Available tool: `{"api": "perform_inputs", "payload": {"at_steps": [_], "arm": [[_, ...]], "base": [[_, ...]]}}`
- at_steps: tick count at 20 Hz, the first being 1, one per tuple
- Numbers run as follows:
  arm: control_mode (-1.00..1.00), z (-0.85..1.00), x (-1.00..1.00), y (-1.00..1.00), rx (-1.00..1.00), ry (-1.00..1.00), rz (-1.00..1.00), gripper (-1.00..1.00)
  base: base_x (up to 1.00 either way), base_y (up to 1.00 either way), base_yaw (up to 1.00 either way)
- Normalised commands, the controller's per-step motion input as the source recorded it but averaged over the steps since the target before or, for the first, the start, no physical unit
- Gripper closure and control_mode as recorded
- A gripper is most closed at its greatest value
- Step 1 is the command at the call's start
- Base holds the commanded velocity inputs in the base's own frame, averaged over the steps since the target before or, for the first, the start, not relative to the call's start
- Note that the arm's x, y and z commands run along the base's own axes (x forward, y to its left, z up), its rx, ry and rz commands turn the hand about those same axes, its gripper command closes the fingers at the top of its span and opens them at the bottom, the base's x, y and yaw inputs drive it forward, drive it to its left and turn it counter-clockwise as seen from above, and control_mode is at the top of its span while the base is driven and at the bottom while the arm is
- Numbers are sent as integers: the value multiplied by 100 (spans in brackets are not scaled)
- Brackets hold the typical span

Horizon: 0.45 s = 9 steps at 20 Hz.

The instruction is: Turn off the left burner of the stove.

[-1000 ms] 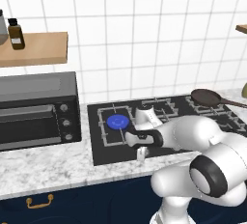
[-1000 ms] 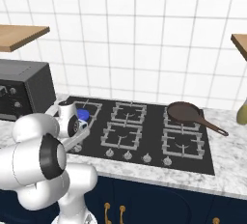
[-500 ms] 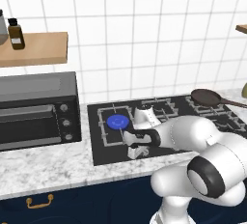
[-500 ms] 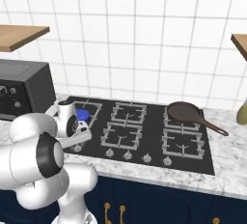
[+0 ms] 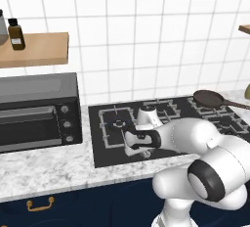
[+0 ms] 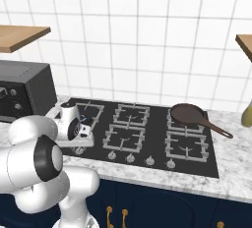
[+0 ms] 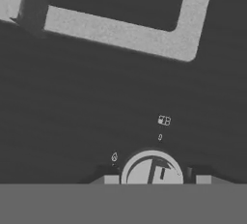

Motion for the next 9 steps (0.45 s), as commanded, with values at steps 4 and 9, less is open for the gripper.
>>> {"api": "perform_inputs", "payload": {"at_steps": [4,9], "arm": [[-100,-8,-21,-1,6,0,-49,100],[-100,-10,-13,-1,4,0,-45,100]], "base": [[0,0,0],[0,0,0]]}}
